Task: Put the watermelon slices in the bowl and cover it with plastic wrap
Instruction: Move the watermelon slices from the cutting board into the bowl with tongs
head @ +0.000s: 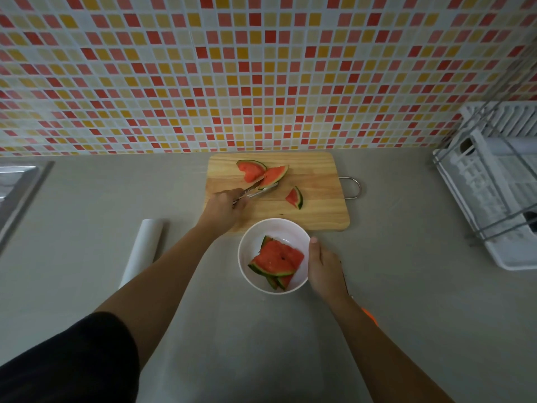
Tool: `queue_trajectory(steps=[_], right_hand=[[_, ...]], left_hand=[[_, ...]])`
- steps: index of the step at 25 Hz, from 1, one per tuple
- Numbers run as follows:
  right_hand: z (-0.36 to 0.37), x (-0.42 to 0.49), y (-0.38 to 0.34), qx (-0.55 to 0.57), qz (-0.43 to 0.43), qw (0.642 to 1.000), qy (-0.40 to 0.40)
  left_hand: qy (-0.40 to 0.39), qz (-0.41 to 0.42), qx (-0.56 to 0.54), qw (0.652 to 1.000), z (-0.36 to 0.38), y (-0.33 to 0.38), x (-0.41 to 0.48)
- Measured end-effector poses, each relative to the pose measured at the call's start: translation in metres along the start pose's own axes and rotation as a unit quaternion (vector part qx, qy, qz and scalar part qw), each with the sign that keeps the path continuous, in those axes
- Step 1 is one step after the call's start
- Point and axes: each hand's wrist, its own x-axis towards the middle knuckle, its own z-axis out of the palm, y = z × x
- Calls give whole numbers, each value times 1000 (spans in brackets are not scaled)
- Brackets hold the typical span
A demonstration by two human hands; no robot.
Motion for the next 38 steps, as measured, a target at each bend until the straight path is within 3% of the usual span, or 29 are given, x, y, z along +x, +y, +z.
queue_trajectory(steps=[4, 8, 13, 17, 21, 23, 30, 35, 38], right_hand=[[-4, 4, 3, 5, 6, 1000, 0], [-2, 3, 4, 9, 2, 1000, 4], [-2, 4, 4, 10, 7, 1000, 9], [-1, 5, 6, 7, 1, 1000, 12], [0, 5, 7, 11, -1, 1000, 12], [0, 5, 8, 15, -1, 1000, 14], [-1, 5, 8, 21, 10, 1000, -3], [-1, 5, 8, 20, 8, 1000, -3], [0, 5, 7, 17, 7, 1000, -2]], left_hand=[[1, -25, -43, 999, -1, 3, -2], [22, -121, -158, 980, -4, -5, -4], [18, -112, -113, 987, -6, -8, -9], [18, -194, -199, 960, -4, -7, -5], [34, -125, -30, 991, -7, -6, -1], [20, -102, 3, 995, -9, -5, 3], [1, -135, -71, 988, -10, 3, 13], [-10, -255, -264, 930, -2, 7, 25], [-36, -279, -292, 914, -12, 1, 30]])
